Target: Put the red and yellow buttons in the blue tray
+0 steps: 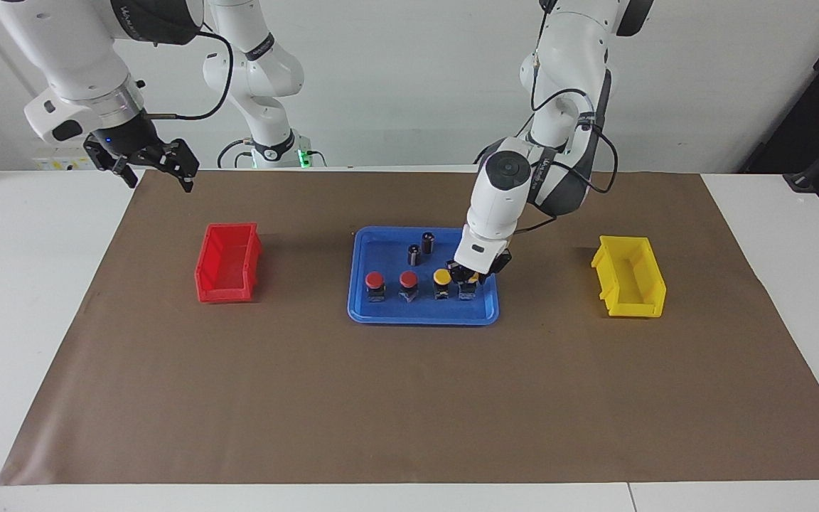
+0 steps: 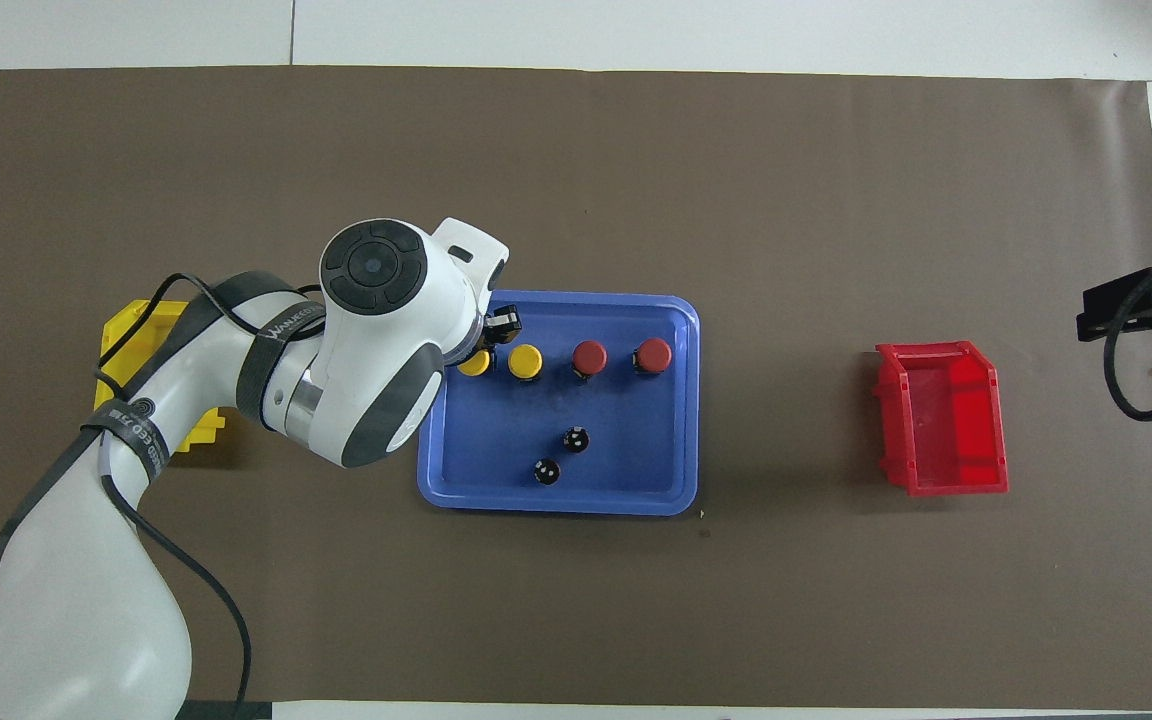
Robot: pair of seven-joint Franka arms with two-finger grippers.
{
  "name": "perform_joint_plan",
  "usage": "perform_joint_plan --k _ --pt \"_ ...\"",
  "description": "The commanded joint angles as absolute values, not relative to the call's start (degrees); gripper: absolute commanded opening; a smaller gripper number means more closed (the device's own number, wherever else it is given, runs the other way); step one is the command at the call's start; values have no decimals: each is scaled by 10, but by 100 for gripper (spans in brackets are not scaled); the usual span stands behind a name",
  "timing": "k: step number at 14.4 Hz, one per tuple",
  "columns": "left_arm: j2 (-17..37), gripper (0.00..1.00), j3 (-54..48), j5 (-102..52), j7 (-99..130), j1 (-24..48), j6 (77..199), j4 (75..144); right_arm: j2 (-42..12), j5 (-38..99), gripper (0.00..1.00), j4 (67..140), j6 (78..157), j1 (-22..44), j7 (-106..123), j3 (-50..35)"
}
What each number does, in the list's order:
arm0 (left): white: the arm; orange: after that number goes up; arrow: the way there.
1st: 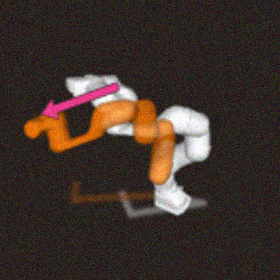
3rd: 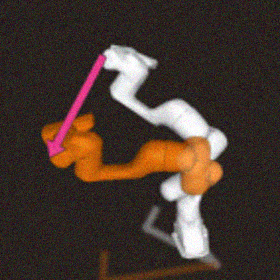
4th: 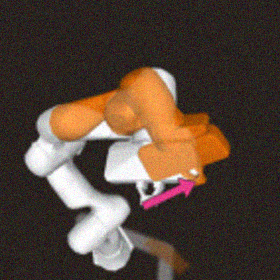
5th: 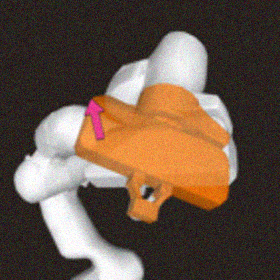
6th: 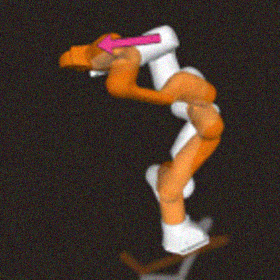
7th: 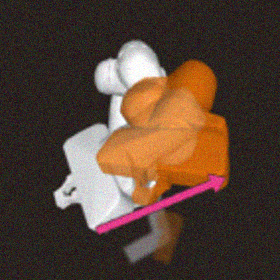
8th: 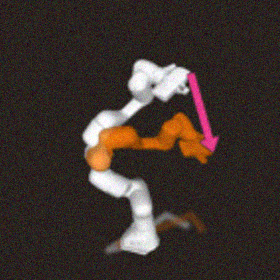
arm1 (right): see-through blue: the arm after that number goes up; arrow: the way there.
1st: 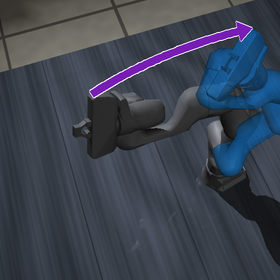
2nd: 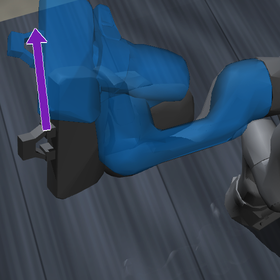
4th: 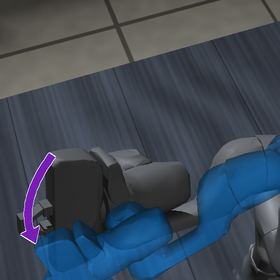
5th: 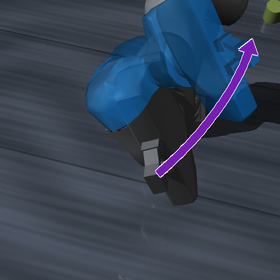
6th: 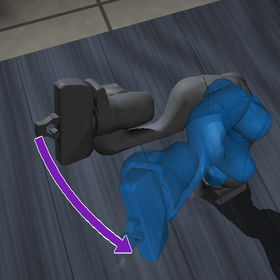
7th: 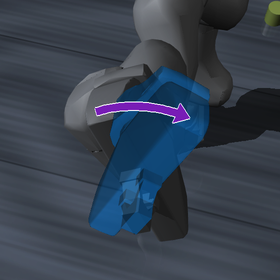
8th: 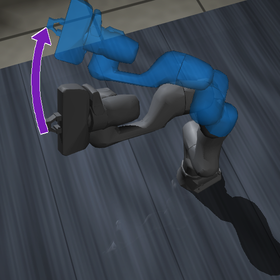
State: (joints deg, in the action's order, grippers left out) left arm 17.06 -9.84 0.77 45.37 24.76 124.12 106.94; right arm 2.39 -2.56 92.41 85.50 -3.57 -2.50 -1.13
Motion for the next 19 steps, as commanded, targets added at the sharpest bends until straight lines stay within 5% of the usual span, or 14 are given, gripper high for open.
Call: perform_joint_plan --k 1,14,16,19 --pt "171 43 -89 11 466 258 1252 1074 18 -17 100 917 854 -40 -19 -14" --pt "178 45 -88 13 466 261 1265 1078 19 -17 100 918 853 -40 -20 -14" --pt "176 81 -87 16 466 262 1259 1075 19 -17 100 918 854 -40 -20 -14" --pt "165 100 -86 27 465 262 1242 1070 19 -17 100 918 854 -40 -20 -14"
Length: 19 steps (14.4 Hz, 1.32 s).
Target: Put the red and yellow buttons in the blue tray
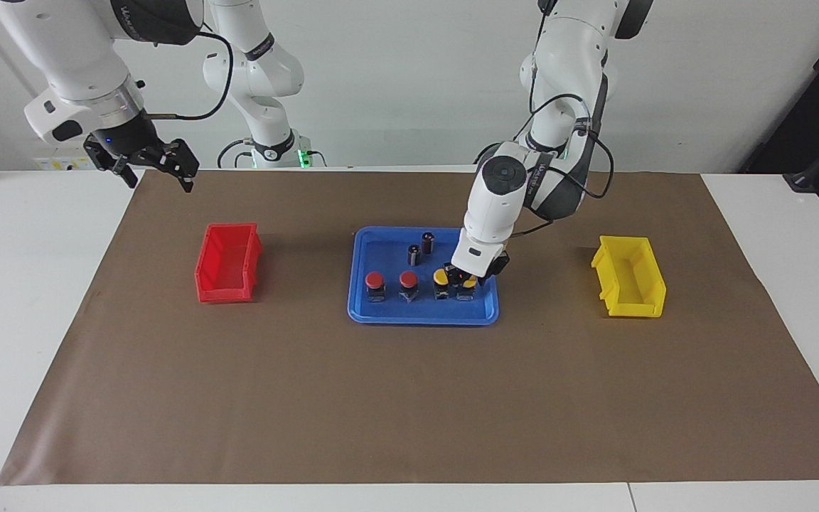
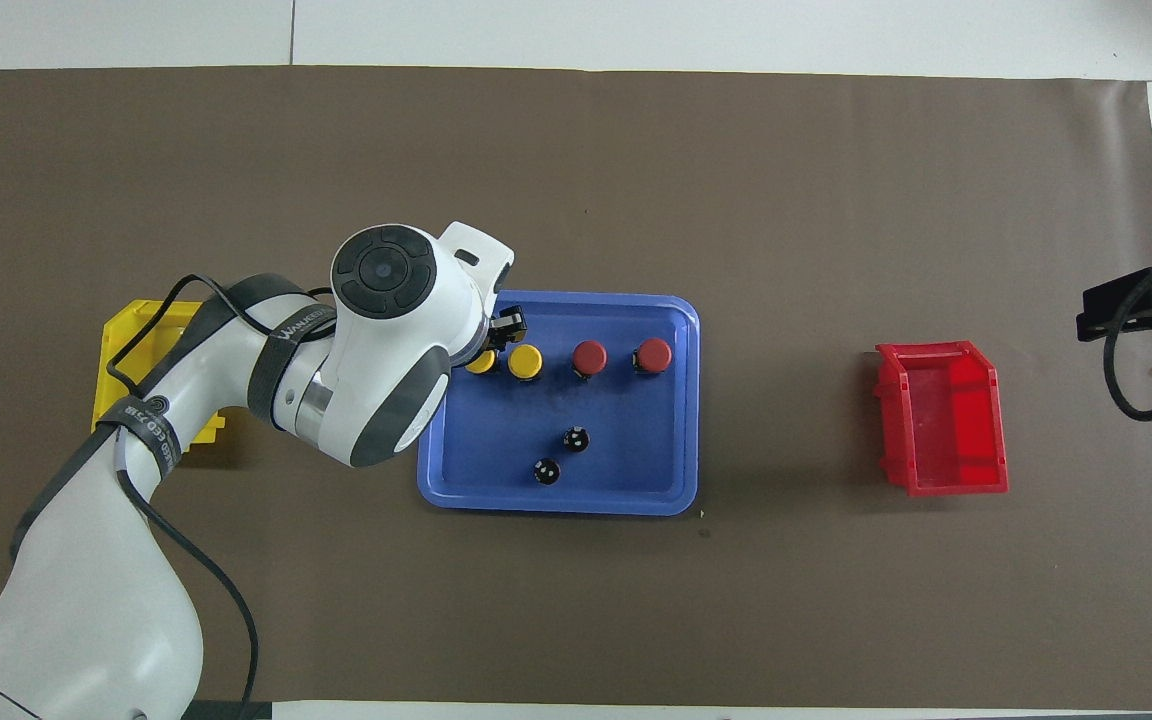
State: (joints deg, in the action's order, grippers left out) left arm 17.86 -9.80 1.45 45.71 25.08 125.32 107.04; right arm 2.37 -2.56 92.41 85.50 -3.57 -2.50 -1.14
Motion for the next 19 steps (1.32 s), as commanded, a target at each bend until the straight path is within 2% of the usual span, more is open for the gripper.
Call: perform_joint_plan --k 1,3,6,10,15,19 --pt "154 100 -86 27 464 258 1226 1059 19 -17 100 918 853 -40 -20 -14" --pt "110 100 -82 26 463 246 1186 1041 19 -17 100 918 853 -40 -20 -14" --pt "3 100 -83 23 430 187 1068 1029 19 -17 100 918 853 -40 -20 -14" --pt "-70 100 -78 22 104 88 908 1036 19 -17 100 918 853 -40 -20 -14" --pt "-79 100 -77 22 -15 -16 910 1034 19 -17 100 918 853 -40 -20 -14" --pt "-76 100 -76 18 -34 -63 962 1042 19 -17 100 918 853 -40 -20 -14"
